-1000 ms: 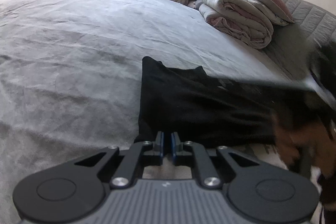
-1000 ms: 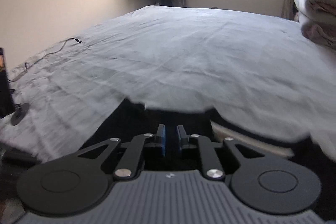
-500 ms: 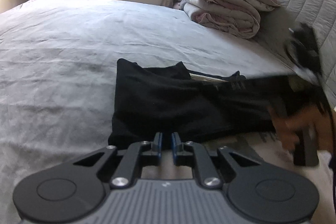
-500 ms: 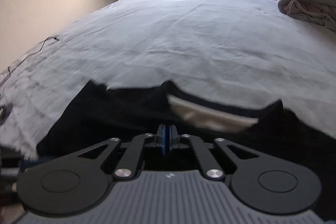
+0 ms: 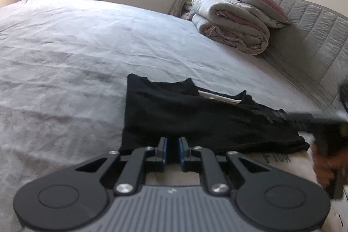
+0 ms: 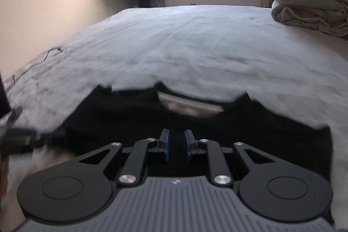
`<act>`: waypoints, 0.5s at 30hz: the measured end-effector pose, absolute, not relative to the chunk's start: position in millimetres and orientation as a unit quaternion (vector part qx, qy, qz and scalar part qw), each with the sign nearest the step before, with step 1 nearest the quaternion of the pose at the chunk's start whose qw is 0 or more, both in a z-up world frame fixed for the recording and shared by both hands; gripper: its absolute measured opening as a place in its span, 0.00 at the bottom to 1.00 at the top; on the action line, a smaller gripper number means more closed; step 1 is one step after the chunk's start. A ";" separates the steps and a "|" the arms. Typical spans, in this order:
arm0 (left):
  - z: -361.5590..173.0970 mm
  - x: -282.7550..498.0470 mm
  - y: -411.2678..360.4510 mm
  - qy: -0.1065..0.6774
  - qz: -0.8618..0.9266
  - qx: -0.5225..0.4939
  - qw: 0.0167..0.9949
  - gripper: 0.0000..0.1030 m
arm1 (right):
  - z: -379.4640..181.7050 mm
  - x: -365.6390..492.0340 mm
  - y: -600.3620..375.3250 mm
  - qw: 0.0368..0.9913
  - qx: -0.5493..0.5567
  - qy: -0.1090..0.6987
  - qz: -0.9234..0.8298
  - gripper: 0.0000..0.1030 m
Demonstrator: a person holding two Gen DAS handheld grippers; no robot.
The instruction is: Fold clothes
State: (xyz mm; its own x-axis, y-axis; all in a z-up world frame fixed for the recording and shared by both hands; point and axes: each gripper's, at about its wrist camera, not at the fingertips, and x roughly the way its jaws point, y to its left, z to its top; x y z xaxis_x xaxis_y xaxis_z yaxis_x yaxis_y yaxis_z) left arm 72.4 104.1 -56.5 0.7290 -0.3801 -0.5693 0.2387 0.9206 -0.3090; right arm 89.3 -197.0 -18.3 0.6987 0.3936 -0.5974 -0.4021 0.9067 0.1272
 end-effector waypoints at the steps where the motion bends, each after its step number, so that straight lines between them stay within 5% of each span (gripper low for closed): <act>1: -57.8 74.5 104.8 0.340 -0.165 -0.105 0.920 0.12 | -21.8 84.5 -201.5 0.922 -0.017 0.327 0.207 0.22; 6: -57.3 77.7 120.9 0.364 -0.169 -0.152 0.903 0.12 | -22.9 63.2 -236.2 0.925 0.007 0.337 0.177 0.32; 9: -47.6 68.7 124.2 0.340 -0.183 -0.172 0.906 0.24 | -8.3 43.7 -251.5 0.925 0.047 0.329 0.187 0.37; 15: -35.7 52.4 119.4 0.333 -0.186 -0.190 0.905 0.25 | -5.3 3.2 -263.5 0.920 0.054 0.345 0.174 0.41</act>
